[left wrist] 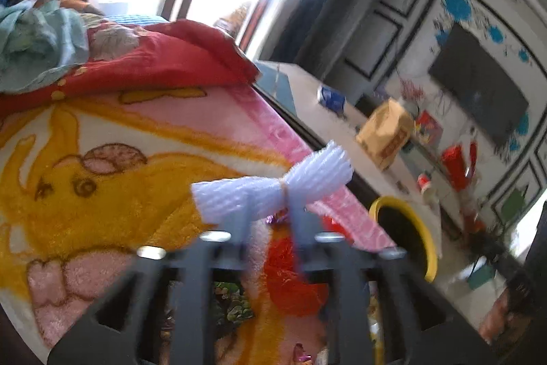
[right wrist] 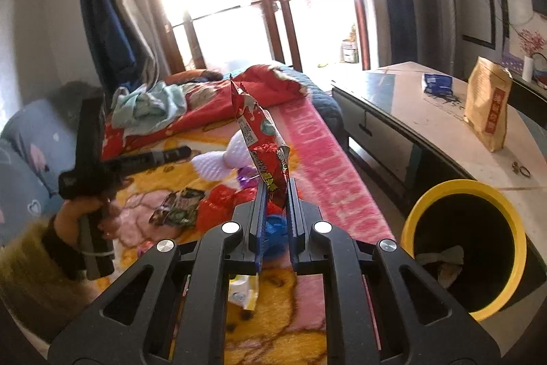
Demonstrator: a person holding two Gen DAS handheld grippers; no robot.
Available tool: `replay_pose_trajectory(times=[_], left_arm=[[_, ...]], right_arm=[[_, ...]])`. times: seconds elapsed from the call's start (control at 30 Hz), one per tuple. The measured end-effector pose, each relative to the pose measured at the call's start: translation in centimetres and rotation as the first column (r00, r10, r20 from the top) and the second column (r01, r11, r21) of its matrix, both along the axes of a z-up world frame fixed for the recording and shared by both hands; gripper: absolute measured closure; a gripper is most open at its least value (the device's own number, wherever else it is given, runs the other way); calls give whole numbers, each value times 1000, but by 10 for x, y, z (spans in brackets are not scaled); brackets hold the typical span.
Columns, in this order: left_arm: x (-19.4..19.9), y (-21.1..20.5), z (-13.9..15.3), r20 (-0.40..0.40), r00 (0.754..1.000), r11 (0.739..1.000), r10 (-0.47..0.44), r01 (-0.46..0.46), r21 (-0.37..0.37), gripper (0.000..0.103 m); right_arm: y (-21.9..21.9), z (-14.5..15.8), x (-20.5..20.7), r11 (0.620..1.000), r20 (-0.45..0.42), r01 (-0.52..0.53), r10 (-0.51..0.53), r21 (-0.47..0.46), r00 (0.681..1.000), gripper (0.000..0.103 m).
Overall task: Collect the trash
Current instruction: 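Carry the red wrapper and foam mesh bundle with both tools to the yellow bin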
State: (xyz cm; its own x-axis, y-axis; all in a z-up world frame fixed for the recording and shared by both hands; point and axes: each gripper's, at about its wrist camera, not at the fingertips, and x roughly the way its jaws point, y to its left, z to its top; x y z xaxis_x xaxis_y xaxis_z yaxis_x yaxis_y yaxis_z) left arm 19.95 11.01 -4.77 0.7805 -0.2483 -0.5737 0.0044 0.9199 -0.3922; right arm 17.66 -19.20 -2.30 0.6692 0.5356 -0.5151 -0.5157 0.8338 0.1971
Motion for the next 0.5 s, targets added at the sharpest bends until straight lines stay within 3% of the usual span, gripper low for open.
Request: replay_pose_trajectory(times=[0.1, 0.17, 0.23, 0.3, 0.4, 0.5], left_arm=[[12, -17, 0, -6, 998, 995, -58, 59, 85, 56], [19, -24, 1, -12, 997, 986, -71, 72, 147, 44], [27, -27, 1, -22, 998, 975, -60, 63, 211, 30], [34, -23, 1, -22, 999, 970, -37, 41, 239, 27], [47, -8, -3, -44, 999, 979, -25, 33, 203, 18], [58, 3, -17, -104, 990, 988, -97, 109, 114, 17]], right_arm=[[-8, 1, 6, 1000, -7, 28, -28, 14, 1000, 96], [-13, 0, 8, 999, -13, 41, -40, 21, 999, 96], [-17, 0, 12, 998, -22, 55, -54, 33, 998, 96], [-20, 0, 14, 997, -27, 64, -63, 41, 998, 96], [-26, 2, 17, 996, -29, 79, -77, 52, 997, 96], [-32, 2, 17, 993, -32, 95, -93, 69, 995, 96]])
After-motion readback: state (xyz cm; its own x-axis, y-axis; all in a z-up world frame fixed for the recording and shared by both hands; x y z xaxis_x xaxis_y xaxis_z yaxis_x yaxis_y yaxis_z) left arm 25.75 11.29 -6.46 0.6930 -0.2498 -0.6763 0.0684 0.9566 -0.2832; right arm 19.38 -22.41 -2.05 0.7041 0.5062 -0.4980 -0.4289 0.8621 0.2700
